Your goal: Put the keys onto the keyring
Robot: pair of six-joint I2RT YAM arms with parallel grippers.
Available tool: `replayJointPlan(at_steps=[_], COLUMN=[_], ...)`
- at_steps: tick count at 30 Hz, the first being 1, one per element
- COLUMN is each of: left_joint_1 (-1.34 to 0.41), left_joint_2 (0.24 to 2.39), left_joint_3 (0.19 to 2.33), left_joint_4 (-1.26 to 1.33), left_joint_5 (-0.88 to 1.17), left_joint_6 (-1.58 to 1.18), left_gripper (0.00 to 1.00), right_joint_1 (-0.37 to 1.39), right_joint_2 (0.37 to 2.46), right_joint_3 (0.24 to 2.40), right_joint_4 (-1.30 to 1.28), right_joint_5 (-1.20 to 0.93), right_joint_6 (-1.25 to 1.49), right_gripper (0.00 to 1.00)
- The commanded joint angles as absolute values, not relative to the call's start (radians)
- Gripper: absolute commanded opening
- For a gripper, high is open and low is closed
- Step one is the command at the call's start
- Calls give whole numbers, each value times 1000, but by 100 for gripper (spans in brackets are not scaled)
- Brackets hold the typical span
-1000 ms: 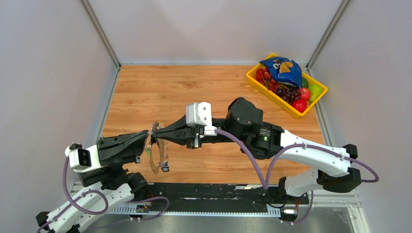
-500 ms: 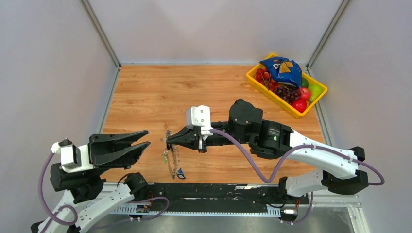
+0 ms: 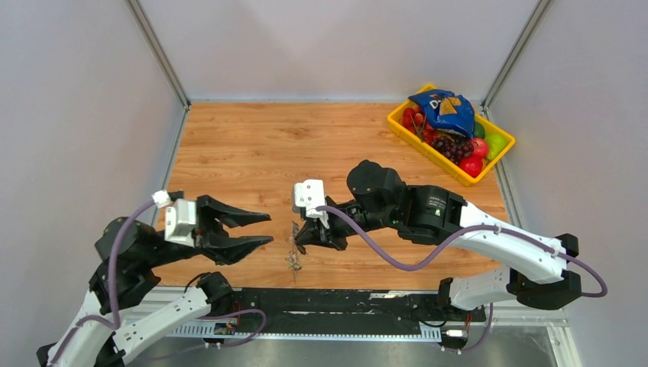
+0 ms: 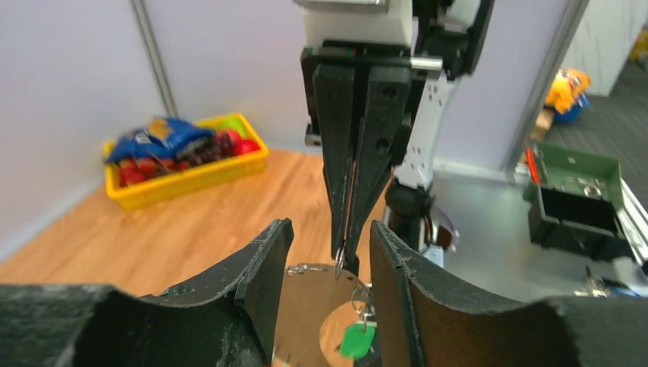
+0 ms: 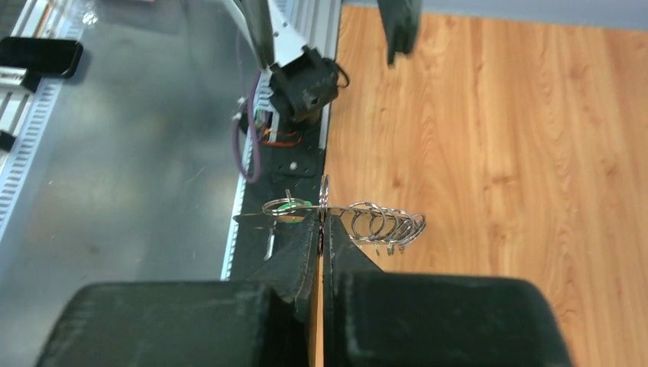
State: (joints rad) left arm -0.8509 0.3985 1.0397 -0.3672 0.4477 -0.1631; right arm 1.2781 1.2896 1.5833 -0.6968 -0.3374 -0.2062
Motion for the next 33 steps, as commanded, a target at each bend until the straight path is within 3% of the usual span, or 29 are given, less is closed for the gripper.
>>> replayJointPlan(at_steps=[1,11,33], left_joint_1=[-854,-853,-853], left_joint_2=[468,536,548], left_joint_3=[1064,1050,993], left_joint_4=[-537,-586,-587], left_joint_5=[571,673,665], left_joint_6=[-140,-141,-137], left_gripper=[53,53,51], right_joint_1=[1276,1269,1264], right_joint_2=[1303,1344,1414], right_joint_3=[1646,1638,1755], right_joint_4=[-824,-867,-844], right_joint_5=[-425,-482,-451], right_joint_6=[-223,-220,-199], right_gripper=[0,0,0])
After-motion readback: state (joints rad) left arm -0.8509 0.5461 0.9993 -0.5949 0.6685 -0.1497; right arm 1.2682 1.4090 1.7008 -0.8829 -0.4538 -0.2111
